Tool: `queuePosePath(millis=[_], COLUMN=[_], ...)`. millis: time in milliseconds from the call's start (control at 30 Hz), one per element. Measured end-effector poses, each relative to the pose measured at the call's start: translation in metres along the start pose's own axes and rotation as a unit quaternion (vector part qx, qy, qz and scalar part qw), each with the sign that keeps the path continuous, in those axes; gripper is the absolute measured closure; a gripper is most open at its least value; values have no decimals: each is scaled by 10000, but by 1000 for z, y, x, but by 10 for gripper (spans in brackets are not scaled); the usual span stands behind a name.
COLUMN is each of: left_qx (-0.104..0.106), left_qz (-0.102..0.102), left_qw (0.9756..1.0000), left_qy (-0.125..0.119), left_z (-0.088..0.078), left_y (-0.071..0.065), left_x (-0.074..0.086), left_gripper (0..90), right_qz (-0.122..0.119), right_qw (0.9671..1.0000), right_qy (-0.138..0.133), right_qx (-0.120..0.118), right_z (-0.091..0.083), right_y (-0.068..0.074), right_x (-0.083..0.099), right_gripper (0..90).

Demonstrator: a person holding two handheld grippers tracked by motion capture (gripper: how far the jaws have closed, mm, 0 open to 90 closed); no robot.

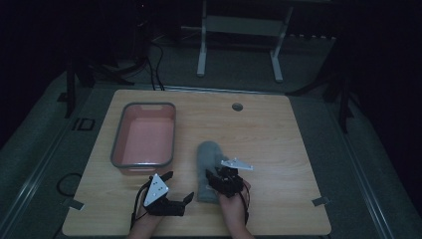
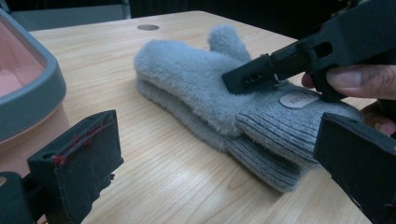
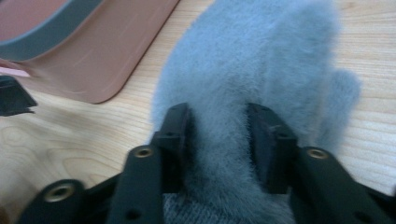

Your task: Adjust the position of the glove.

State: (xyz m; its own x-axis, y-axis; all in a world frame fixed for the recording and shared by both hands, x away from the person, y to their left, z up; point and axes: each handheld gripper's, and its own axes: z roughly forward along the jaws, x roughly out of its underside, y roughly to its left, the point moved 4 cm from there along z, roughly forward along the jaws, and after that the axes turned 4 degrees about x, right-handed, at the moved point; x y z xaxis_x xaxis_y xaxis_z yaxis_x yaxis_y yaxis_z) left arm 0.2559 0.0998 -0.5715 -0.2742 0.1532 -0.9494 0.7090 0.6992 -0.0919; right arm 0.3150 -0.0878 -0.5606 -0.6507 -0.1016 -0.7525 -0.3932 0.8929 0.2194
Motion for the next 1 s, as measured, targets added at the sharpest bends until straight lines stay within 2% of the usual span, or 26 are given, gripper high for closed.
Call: queuePosePath(millis=[33,67,167,233,300,333,400,467,533,600,700,733,800,867,933,1000], left_qx=[-3,-6,-4,4,4,2,4,18,30,-27,-24,-19,-7,59,172,179], left_qz=[-12,-10,-77,-106,-158,-187,-209,-253,-316,-331,-311,-318,-321,-353,-357,-257], left_qw=[10000,10000,9999,9999,9998,9998,9998,9997,9992,9988,9988,9987,9983,9980,9976,9975], left_qy=[-25,-42,-112,-123,-90,-77,-36,36,263,357,383,407,488,518,566,640], left_z=[0,-1,-2,-2,-1,-1,-1,-2,-2,-2,-2,-1,1,4,7,10], left_y=[0,1,2,3,3,3,3,2,1,0,0,0,0,-1,-4,-6], left_x=[0,0,-2,-2,-2,-2,-3,-5,-8,-12,-15,-15,-15,-18,-25,-29], left_gripper=[13,13,14,14,14,13,14,14,13,13,13,13,14,14,14,14], right_qz=[-12,-161,-490,-560,-633,-645,-776,-964,-1013,-1259,-1697,-1802,-1715,-1617,-1624,-1568], right_qw=[10000,9998,9984,9977,9963,9957,9931,9903,9878,9850,9785,9761,9778,9781,9785,9783], right_qy=[-28,-2,-171,-199,-170,-124,28,-51,-117,-192,-326,-249,9,96,213,297], right_qx=[-18,-154,-234,-315,-555,-652,-879,-1000,-1173,-1165,-1126,-1192,-1202,-1306,-1257,-1319], right_z=[-1,-3,-9,-11,-11,-11,-12,-16,-21,-26,-34,-36,-41,-44,-45,-44], right_y=[0,1,-1,-5,-9,-12,-16,-22,-27,-32,-41,-44,-52,-59,-66,-71], right_x=[-1,-5,-12,-15,-19,-21,-24,-28,-32,-34,-36,-35,-33,-31,-29,-27], right_gripper=[527,466,335,234,121,153,127,152,181,181,171,180,205,191,156,148])
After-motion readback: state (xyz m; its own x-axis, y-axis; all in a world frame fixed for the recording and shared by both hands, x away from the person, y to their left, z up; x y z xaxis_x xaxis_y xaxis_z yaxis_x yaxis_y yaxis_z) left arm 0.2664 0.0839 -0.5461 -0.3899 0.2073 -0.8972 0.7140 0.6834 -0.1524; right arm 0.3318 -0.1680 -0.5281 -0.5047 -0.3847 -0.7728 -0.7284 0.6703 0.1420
